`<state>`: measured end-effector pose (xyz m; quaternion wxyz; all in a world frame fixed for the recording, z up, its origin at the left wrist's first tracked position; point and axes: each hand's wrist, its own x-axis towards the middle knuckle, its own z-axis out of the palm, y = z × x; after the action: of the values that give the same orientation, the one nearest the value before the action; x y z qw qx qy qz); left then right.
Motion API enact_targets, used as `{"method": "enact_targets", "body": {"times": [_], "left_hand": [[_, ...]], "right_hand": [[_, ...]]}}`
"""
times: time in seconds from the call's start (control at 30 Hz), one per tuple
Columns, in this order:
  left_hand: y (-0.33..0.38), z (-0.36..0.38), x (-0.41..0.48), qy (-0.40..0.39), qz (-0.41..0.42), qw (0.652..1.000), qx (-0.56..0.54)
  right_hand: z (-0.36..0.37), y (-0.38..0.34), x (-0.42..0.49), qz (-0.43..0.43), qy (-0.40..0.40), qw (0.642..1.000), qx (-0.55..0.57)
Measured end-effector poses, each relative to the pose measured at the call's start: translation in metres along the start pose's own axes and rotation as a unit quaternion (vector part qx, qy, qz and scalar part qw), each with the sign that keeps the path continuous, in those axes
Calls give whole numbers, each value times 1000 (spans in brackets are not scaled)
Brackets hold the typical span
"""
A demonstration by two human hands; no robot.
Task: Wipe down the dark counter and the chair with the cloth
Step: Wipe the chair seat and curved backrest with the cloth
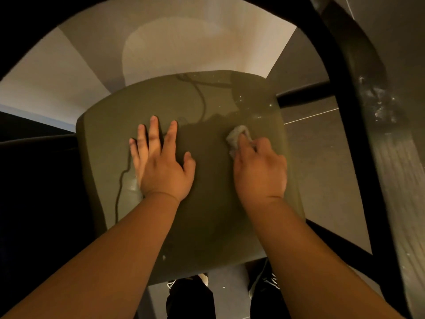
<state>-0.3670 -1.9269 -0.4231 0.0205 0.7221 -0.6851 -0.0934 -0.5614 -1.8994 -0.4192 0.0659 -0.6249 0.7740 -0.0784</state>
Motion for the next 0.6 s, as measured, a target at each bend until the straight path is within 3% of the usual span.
{"method": "enact_targets", "body": {"times": [0.13, 0.27, 0.43, 0.6], "left_hand": [[1, 1, 1, 3, 0, 1000, 2], [0, 2, 1, 4, 4, 1000, 1], [0, 1, 1, 2, 12, 1000, 19], [-1, 2, 1, 5, 13, 1000, 13]], "right_hand": [[-17, 33, 10, 158, -5, 987, 2], [-20, 38, -14, 208, 2, 978, 26], [-15, 42, -70, 212, 16, 977, 10], [-5, 31, -21, 164, 38, 985, 27]]}}
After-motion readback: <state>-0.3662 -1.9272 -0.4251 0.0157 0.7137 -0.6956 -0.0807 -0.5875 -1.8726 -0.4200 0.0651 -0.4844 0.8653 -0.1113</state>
